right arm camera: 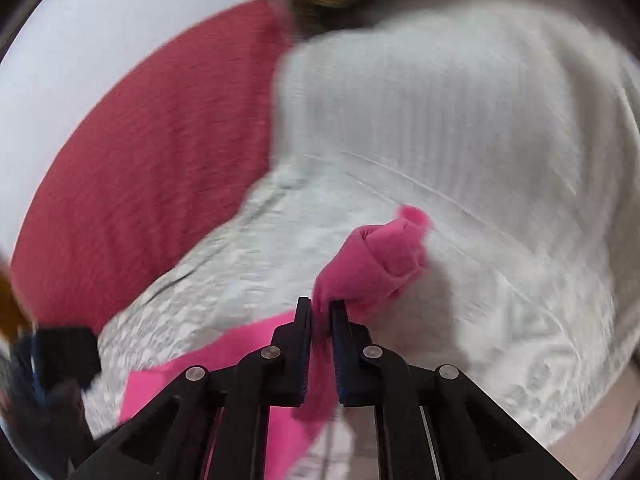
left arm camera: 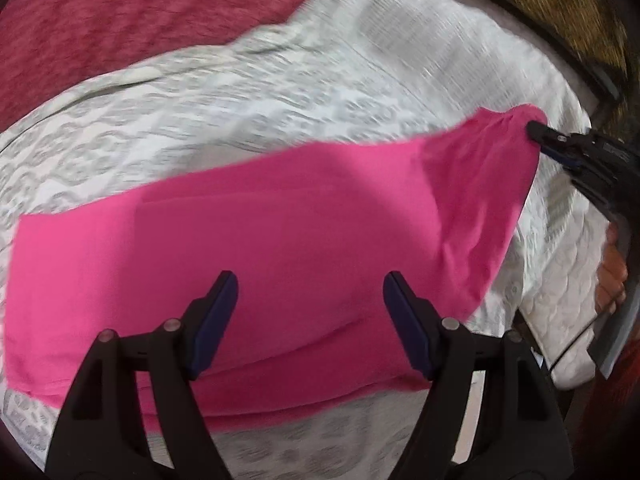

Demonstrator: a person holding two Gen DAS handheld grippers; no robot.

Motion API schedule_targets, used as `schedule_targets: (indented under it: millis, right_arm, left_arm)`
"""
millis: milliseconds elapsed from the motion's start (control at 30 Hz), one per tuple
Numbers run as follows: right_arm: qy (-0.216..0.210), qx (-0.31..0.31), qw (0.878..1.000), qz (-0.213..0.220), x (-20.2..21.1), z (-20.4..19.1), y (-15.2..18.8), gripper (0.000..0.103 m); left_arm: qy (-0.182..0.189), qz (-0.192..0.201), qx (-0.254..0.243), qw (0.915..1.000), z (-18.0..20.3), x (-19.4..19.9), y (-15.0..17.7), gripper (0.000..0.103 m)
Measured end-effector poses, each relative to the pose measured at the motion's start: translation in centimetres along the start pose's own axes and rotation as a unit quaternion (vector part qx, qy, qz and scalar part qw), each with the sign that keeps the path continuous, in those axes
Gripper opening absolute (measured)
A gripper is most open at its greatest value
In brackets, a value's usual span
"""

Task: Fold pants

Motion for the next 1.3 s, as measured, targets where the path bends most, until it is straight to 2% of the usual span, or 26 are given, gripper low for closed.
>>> schedule_targets:
  millis: [100,167,200,233,300,333,400,433,467,500,567,633,700,800,867,933,1067,1133,1167,1200,1267,1300]
  right_arm:
    - [-0.056,0.097,0.994,-0.015,-1.3,-7.8,0.7,0.009]
    - [-0.101,0.173,0.979,-0.043,-2.6,-13.9,2.9,0.009]
    - [-0.134,0.215,0.965,-0.074,-3.6,-17.4,5.1,0.009]
    - [-0.157,0.239,0.953,-0.102,-4.4,-19.5,7.2,0.009]
    - [-0.168,0.269,0.939,-0.137,-5.0,-21.0,10.0,0.009]
    - [-0.153,0.274,0.939,-0.143,-5.2,-20.5,10.9,0.009]
    - [-0.115,0.244,0.953,-0.139,-5.1,-17.6,10.4,0.012]
    - [-0.087,0.198,0.967,-0.133,-4.9,-14.6,9.4,0.017]
    - [-0.064,0.151,0.978,-0.128,-4.8,-11.7,8.4,0.028]
    - [-0.024,0.063,0.991,-0.120,-4.3,-6.9,7.0,0.040]
    - [0.023,-0.042,0.993,-0.107,-3.6,-1.4,5.5,0.045]
    - [0.068,-0.087,0.989,-0.097,-2.3,2.5,4.5,0.045]
    - [0.097,-0.063,0.989,-0.088,-2.1,3.0,3.5,0.053]
    - [0.095,-0.010,0.991,-0.093,-4.2,0.6,2.2,0.068]
    - [0.095,0.018,0.990,-0.106,-7.0,-1.4,1.7,0.071]
    - [0.113,0.035,0.984,-0.135,-9.4,-2.1,2.1,0.071]
    - [0.158,0.071,0.964,-0.201,-13.4,-2.1,4.8,0.071]
    - [0.206,0.093,0.948,-0.222,-14.8,-0.7,6.1,0.071]
    - [0.215,0.090,0.946,-0.223,-14.7,0.2,6.7,0.062]
    - [0.211,0.074,0.950,-0.217,-14.4,1.0,6.9,0.027]
    - [0.189,0.039,0.961,-0.200,-13.5,1.9,6.6,0.008]
    - [0.161,0.016,0.968,-0.192,-12.8,2.3,6.3,0.006]
  left_arm:
    - [0.000,0.005,0.070,0.9976,-5.1,1.3,0.0,0.076]
    - [0.002,0.005,0.122,0.9925,-8.8,2.0,0.2,0.076]
    - [0.001,0.007,0.146,0.9893,-10.4,2.4,0.4,0.076]
    - [-0.005,0.008,0.175,0.9845,-12.4,2.7,0.7,0.076]
    - [-0.008,0.010,0.202,0.9793,-14.4,3.3,1.1,0.075]
    - [-0.003,0.012,0.208,0.9780,-15.0,3.5,1.4,0.075]
    - [-0.001,0.015,0.204,0.9788,-15.3,3.6,1.6,0.075]
    - [-0.001,0.017,0.199,0.9799,-15.2,3.5,1.6,0.075]
    - [0.002,0.015,0.193,0.9810,-15.0,3.3,1.6,0.075]
    - [0.009,0.012,0.188,0.9820,-14.4,2.8,1.6,0.075]
    - [0.025,0.005,0.180,0.9834,-13.6,2.2,1.4,0.075]
    - [0.032,0.001,0.156,0.9873,-11.8,1.6,1.3,0.075]
    - [0.029,0.006,0.132,0.9909,-10.4,1.6,1.2,0.075]
    - [0.028,0.006,0.112,0.9933,-9.3,1.5,1.4,0.075]
    - [0.030,0.001,0.111,0.9933,-9.0,1.4,1.6,0.075]
    - [0.028,-0.005,0.109,0.9936,-8.9,1.2,1.5,0.075]
    - [0.015,-0.002,0.097,0.9952,-8.9,1.1,1.0,0.075]
    - [0.015,-0.001,0.097,0.9952,-8.9,1.0,0.7,0.075]
    - [0.016,-0.002,0.097,0.9952,-8.8,0.8,0.5,0.075]
    - [0.016,-0.002,0.097,0.9952,-8.8,0.7,0.5,0.075]
    - [0.019,-0.003,0.095,0.9953,-8.7,0.6,0.2,0.075]
    - [0.021,-0.004,0.094,0.9954,-8.5,0.5,0.2,0.075]
Point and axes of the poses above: each gripper's, at about its wrist camera, not at the fingertips, and x roughly against the way its jaws point, z to its right, y to its underside, the point moved 9 cm from there along -x, roughly the way its jaws point, and after that the axes turned 12 degrees about -y, right-handed, at the moved point
